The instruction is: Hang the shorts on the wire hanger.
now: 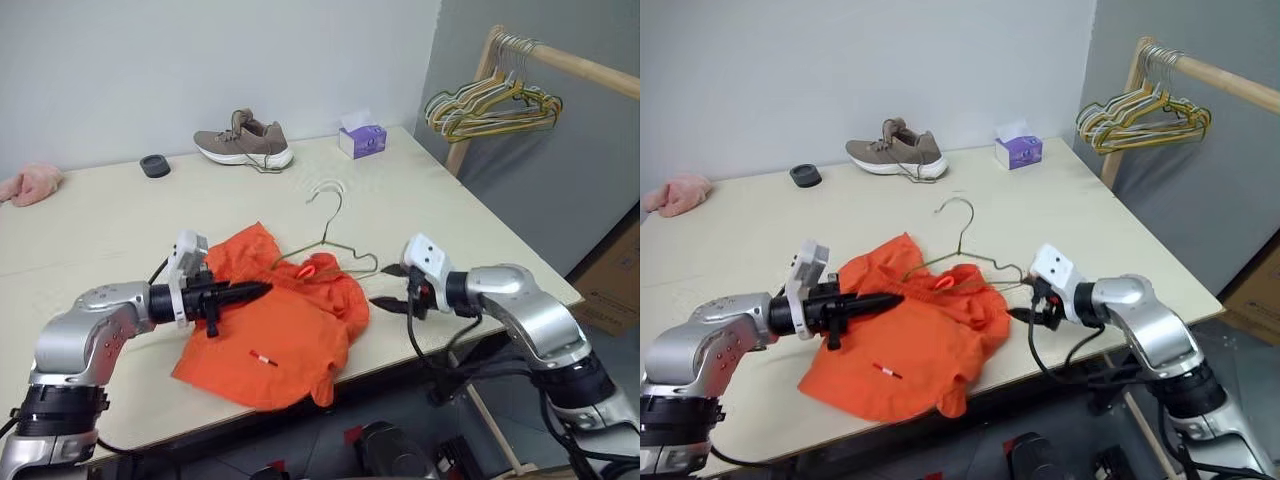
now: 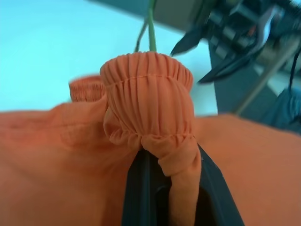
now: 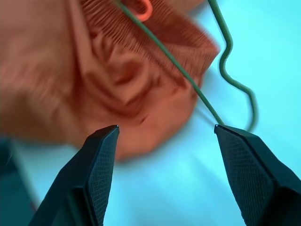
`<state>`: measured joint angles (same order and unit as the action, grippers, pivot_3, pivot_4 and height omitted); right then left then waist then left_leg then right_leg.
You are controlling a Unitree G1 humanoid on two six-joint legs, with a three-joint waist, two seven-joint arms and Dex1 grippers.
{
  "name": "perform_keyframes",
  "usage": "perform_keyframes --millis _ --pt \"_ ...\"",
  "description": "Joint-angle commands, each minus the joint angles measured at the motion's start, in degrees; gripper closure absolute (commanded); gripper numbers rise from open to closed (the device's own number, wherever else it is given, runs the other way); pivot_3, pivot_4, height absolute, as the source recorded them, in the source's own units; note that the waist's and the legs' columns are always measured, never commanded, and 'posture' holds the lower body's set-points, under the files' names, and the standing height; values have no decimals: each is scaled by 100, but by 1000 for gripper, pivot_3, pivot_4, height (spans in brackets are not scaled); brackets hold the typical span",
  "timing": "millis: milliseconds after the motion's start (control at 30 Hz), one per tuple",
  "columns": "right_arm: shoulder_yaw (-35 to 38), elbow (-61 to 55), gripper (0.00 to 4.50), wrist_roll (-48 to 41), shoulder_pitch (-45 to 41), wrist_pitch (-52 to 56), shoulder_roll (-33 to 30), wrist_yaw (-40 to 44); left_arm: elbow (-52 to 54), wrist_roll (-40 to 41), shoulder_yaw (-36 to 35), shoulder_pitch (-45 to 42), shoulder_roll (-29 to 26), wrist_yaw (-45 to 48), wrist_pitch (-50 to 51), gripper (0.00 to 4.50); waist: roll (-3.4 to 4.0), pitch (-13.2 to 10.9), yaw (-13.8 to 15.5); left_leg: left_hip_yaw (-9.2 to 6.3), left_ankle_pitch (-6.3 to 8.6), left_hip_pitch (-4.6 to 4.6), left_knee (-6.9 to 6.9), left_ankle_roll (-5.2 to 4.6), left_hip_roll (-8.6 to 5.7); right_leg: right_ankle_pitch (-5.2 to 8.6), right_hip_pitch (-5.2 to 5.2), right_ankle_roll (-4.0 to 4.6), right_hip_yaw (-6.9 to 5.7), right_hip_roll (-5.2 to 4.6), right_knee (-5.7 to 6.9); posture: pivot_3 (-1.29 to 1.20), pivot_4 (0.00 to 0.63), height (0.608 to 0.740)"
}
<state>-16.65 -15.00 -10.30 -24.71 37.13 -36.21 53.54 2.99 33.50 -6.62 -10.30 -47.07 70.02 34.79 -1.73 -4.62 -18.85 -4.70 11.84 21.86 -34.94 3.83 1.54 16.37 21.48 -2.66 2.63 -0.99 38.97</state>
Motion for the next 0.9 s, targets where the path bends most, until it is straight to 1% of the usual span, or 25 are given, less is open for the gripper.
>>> perform_keyframes --millis 33,100,233,333,467,533,667,767,867,900 --pt "39 243 1035 270 -315 -665 24 -107 110 -183 58 68 -123 197 -358 4480 -1 1 -16 0 0 -1 -1 0 0 -1 -2 -1 -1 0 0 -270 0 740" --pt "-51 538 1035 426 -492 -986 122 -119 120 -200 87 88 -129 242 -401 4480 -1 1 -30 0 0 -4 -2 0 0 -1 -3 2 1 0 0 -272 0 740" --pt "-255 1450 1035 682 -922 -1568 511 -113 165 -219 124 88 -115 285 -428 4480 -2 2 -53 0 -1 -8 -3 0 1 -8 -6 -7 1 0 2 -271 0 740" --pt "-287 1817 1035 785 -1050 -1853 628 -76 153 -214 142 65 -114 279 -429 4480 -1 2 -30 -2 -1 -1 -1 0 2 -4 -2 -1 -2 1 1 -269 0 740" --pt "-797 3922 1035 1367 -2153 -3134 1145 155 203 -179 142 44 -162 286 -387 4480 2 -1 -62 9 0 2 -1 1 -3 -4 1 -8 9 -3 0 -265 0 740" --pt "-985 4710 1035 1584 -2582 -3564 1369 301 226 -175 150 35 -180 284 -371 4480 2 -1 -88 6 0 -4 -1 1 0 -4 -3 -7 7 -1 2 -261 0 740" --pt "-1320 5918 1035 1972 -3194 -4234 1631 875 272 -169 160 14 -193 264 -342 4480 2 0 -121 -3 0 -6 -1 1 1 -4 -7 -6 -1 1 6 -250 0 740" --pt "-1461 6451 1035 2157 -3464 -4571 1735 1300 305 -188 168 8 -206 257 -353 4480 1 0 -108 -4 0 -1 -1 1 -2 -4 -7 -6 -1 -2 1 -243 0 740" --pt "-1521 6753 1605 2340 -3622 -4827 1848 1400 327 -204 170 12 -206 253 -384 4500 1 0 -105 -3 0 -1 -1 1 -3 -4 -7 -6 1 -4 2 -242 0 740" --pt "-1507 6830 1893 2380 -3656 -4856 1902 1389 340 -208 172 19 -202 250 -398 4500 1 0 -106 -3 0 -3 -1 1 -3 -4 -7 -5 1 -4 4 -242 0 740"
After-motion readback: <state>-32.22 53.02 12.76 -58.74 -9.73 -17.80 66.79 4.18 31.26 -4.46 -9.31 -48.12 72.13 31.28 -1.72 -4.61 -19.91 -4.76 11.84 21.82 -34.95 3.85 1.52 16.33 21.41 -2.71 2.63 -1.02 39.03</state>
